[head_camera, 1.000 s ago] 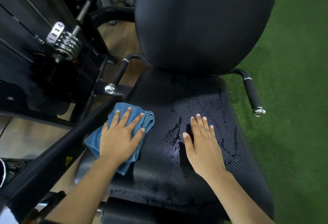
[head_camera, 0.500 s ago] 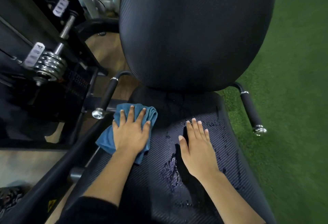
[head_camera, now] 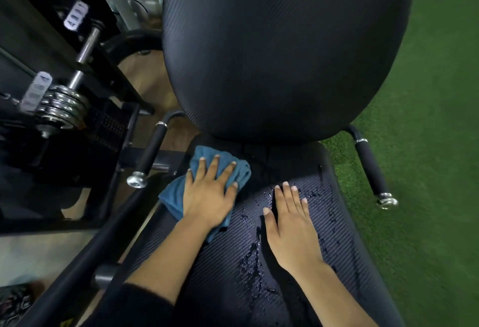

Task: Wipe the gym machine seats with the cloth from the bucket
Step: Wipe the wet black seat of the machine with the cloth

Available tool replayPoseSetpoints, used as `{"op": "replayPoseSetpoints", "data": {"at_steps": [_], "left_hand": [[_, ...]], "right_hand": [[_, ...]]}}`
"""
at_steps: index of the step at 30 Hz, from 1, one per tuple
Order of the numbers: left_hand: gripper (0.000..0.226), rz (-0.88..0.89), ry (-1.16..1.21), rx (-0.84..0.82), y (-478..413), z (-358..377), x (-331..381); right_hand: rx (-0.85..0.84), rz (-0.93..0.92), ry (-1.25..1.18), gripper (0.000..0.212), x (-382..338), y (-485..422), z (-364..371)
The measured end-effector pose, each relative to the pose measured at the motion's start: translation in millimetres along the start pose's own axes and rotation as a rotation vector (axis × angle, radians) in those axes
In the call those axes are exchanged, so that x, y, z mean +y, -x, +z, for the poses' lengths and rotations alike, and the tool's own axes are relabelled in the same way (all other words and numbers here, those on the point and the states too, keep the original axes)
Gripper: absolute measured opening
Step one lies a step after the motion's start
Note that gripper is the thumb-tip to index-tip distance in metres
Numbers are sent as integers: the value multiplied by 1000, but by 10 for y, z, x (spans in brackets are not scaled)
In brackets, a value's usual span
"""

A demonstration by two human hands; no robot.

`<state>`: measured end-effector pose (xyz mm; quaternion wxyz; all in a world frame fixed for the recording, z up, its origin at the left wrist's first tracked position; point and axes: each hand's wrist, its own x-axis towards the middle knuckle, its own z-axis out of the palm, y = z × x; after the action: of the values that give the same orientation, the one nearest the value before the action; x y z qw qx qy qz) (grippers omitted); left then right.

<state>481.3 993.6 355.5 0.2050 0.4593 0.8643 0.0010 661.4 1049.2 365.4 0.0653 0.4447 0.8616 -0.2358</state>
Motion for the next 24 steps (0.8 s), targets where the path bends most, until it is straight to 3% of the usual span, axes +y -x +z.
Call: {"op": "replayPoseSetpoints", "data": {"at_steps": [2,7,13,19,24], "left_hand": [[64,78,-12,18,162,11,-156],[54,-186,59,-10,-278,-48,-259],[57,74,16,5,-241,10,-217],[52,-190,123,31,-555,-59,-300],[58,26,39,35,-288,5,-379]], "right_hand": [[-4,-2,-10,82,22,6,-9],[-14,-9,10,83,59,-4,-31],[-14,-3,-24,82,53,5,-33],[-7,-15,-47,81,24,-25,-43],[-4,-11,-60,81,27,-34,-19]]}}
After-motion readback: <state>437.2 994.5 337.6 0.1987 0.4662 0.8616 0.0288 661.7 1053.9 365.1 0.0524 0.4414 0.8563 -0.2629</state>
